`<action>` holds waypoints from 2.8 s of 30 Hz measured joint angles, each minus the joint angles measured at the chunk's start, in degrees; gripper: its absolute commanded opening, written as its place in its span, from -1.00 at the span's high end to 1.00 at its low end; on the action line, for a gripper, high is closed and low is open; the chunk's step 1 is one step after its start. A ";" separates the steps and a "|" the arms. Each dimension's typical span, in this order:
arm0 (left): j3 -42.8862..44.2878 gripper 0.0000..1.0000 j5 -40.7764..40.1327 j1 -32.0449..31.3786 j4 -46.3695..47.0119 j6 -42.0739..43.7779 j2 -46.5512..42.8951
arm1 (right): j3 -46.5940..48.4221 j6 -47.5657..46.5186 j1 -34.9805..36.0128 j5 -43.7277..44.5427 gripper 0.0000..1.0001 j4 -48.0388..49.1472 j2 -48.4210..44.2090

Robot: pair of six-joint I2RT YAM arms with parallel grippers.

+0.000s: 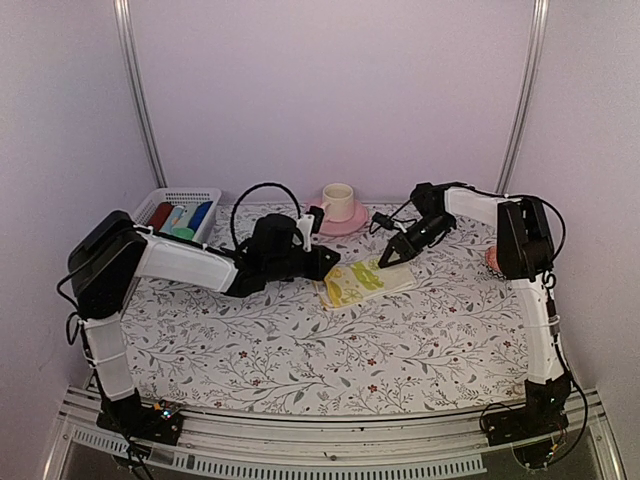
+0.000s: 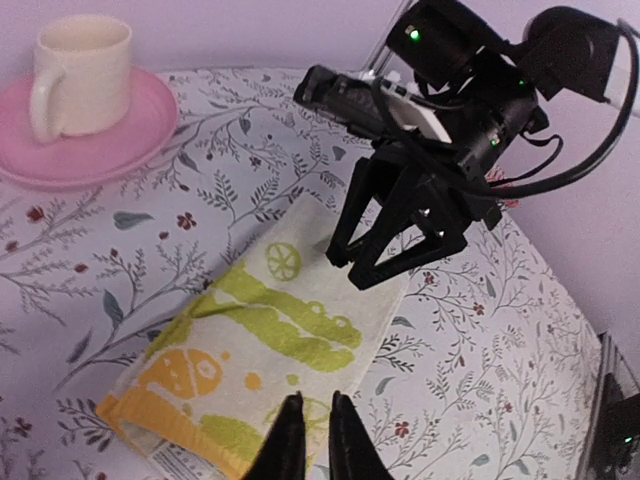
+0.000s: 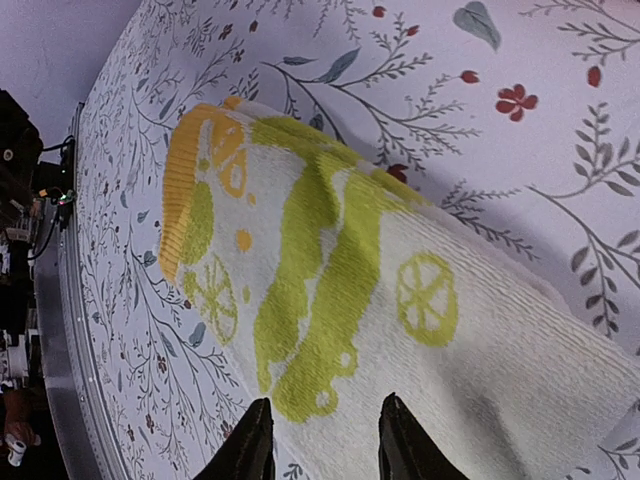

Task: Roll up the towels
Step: Smooth out the towel at the center of the board.

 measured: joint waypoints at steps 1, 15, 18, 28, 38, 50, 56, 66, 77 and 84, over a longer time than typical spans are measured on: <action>1.51 1.00 1.25 -0.02 0.22 -0.22 1.99 | -0.42 0.11 -1.11 -0.28 0.26 0.22 0.00; 6.88 1.00 2.38 1.07 -2.82 -1.95 12.35 | -0.83 2.78 -3.67 -2.43 0.25 3.39 0.39; 6.91 1.00 0.61 1.97 -4.20 -1.92 13.66 | -0.83 3.39 -3.74 -2.25 0.25 3.76 1.27; 6.58 0.90 -1.99 3.87 -6.08 -1.99 15.39 | -0.83 5.14 -3.82 -0.11 0.25 4.22 4.04; 4.98 0.42 0.39 4.09 -4.70 -1.14 12.41 | 0.11 4.39 -3.82 -1.38 0.24 2.64 3.98; 12.13 0.62 2.75 4.20 -4.59 -0.46 13.40 | 5.01 6.36 -3.82 -4.00 0.22 6.60 0.26; 12.85 0.76 2.10 4.20 -6.14 -0.09 17.59 | 6.01 8.98 -3.82 -3.80 0.22 8.63 2.78; 12.72 0.68 -0.98 4.87 -8.90 0.39 18.64 | 4.92 12.44 -4.48 -1.20 0.21 9.88 7.82; 12.55 0.12 -0.61 5.18 -8.24 0.79 18.21 | 4.72 12.68 -4.61 -2.23 0.04 9.75 7.30; 11.43 -0.13 1.31 5.31 -8.28 1.33 13.86 | 3.04 8.02 -5.14 -2.49 0.00 5.57 -0.28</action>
